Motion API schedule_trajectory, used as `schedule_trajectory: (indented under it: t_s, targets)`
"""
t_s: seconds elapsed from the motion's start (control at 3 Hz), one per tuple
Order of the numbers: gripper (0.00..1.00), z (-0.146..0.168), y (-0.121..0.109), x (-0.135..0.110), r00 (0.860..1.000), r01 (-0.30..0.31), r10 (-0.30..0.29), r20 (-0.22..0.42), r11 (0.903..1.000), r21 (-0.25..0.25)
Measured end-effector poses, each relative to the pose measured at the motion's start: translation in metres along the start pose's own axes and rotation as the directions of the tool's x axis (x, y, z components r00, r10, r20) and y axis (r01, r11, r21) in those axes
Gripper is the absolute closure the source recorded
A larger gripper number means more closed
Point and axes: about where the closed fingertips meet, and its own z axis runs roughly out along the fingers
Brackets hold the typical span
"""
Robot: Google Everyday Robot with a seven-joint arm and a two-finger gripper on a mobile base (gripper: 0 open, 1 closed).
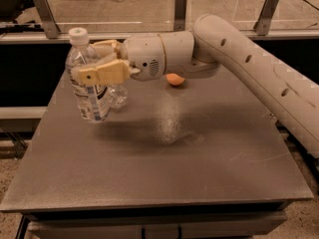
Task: Pick blue plastic bottle
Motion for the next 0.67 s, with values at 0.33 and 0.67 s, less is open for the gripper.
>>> schedule_trajectory:
  t_s: [0.33,0.67]
  targets:
    - [1.0,-0.0097,0.0016,-0.0201,0.999,0.043,-0.043,0.02,0.9991,-0.006]
    - [1.0,-0.01,0.0019,-0.022,0.999,0.047,-0.047,0.021,0.9989,-0.007]
